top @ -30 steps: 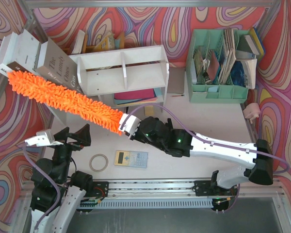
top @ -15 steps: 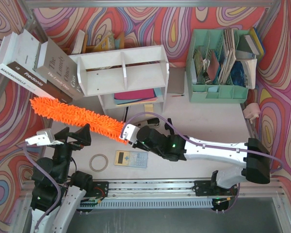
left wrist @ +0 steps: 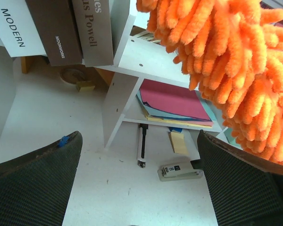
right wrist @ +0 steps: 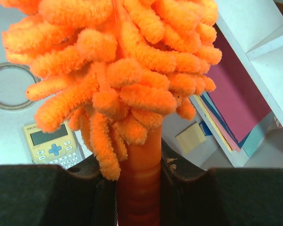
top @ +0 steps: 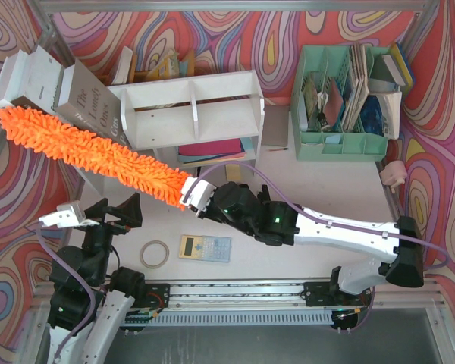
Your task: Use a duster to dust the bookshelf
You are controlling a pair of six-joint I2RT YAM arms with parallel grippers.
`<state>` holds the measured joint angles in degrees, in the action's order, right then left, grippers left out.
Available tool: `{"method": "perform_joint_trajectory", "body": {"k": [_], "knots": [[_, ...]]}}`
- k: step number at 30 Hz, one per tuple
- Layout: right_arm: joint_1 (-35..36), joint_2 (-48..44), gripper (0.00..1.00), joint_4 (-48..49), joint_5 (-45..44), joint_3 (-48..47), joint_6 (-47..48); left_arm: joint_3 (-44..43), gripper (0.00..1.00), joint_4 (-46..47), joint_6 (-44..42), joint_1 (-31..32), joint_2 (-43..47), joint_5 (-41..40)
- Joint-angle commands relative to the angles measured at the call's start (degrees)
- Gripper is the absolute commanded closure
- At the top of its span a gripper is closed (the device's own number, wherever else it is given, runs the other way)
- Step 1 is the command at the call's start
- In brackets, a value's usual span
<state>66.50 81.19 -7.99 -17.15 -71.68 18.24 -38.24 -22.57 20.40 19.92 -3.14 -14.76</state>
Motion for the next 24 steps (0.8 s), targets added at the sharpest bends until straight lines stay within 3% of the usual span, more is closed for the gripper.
{"method": "perform_joint_trajectory", "body": {"k": [1, 14, 24], "knots": [[0.36, -1.07, 1.00, 2.62, -1.49, 0.49, -0.54, 0.46, 0.02, 0.07, 0.51, -0.42, 0.34, -0.62], [0.36, 0.53, 1.00, 0.16, -2.61, 9.17, -6.92, 0.49, 0.02, 0.09, 0.69, -0.46, 0.06, -0.48], [0.39, -0.71, 1.00, 1.80, -1.94, 1.00, -1.28, 0.40, 0.02, -0.01, 0.69, -0.49, 0.10, -0.59]]}}
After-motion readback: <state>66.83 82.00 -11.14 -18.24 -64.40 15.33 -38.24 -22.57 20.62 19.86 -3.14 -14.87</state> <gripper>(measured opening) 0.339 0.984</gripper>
